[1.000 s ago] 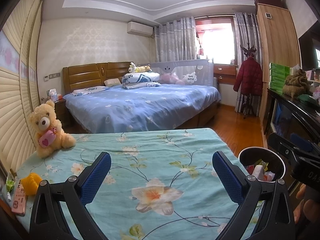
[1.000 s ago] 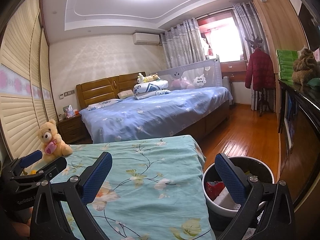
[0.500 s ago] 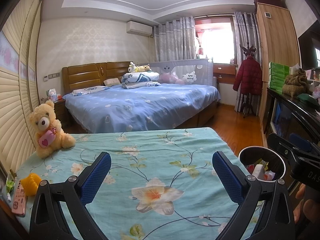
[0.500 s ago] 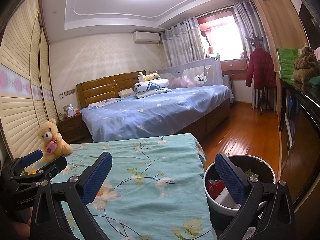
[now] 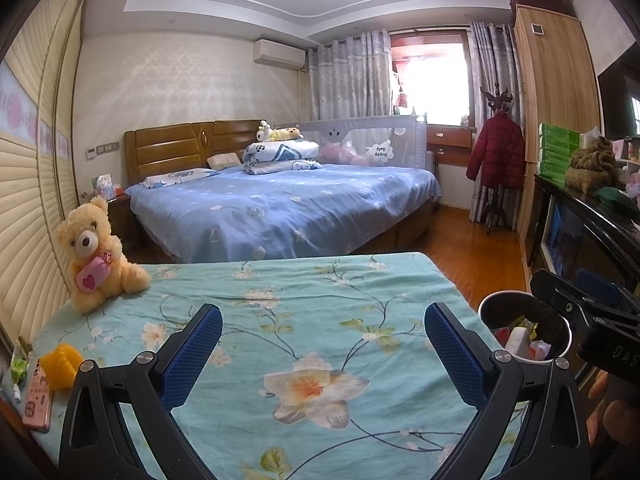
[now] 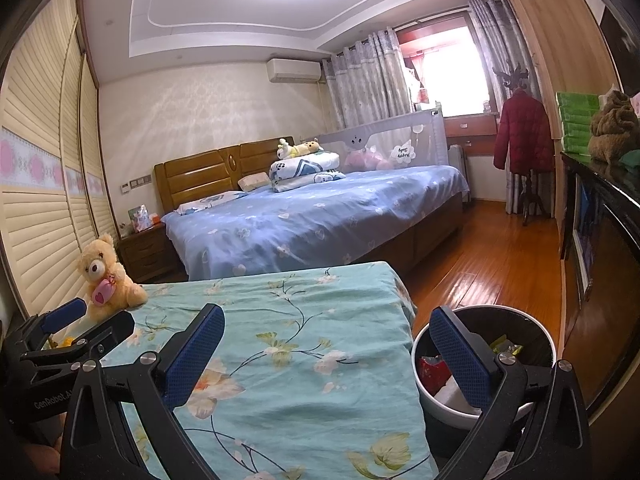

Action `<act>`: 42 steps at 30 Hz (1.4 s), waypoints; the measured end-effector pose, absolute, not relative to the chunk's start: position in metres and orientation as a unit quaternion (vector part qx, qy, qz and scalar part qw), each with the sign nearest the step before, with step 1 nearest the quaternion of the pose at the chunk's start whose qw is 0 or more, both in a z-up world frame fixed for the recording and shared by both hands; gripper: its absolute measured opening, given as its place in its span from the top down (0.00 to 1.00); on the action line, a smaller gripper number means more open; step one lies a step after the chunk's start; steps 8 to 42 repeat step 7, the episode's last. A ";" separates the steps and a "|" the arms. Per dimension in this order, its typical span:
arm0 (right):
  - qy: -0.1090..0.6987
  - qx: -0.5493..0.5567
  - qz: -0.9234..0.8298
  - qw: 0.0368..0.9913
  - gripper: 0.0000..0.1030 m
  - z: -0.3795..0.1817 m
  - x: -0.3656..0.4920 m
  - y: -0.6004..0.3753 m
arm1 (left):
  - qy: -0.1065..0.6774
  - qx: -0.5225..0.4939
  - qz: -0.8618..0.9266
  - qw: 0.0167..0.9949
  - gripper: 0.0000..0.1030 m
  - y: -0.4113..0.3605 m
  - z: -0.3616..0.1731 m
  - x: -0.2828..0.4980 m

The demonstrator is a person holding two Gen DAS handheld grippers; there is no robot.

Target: Collect trash

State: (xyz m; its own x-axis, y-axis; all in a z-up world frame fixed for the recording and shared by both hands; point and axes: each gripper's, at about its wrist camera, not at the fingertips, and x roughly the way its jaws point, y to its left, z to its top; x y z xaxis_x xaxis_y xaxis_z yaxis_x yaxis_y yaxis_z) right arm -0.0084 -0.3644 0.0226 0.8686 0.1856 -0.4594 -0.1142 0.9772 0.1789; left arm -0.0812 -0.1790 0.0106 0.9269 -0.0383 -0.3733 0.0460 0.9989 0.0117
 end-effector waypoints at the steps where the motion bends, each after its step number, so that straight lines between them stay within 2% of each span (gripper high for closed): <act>1: 0.247 0.074 0.078 0.963 0.00 0.021 -0.008 -0.364 | 0.192 0.009 -0.021 0.981 0.01 -0.178 0.010 -0.080; 42: 0.264 0.077 0.082 0.958 0.00 0.011 -0.002 -0.360 | 0.206 0.005 -0.018 0.978 0.01 -0.170 0.005 -0.073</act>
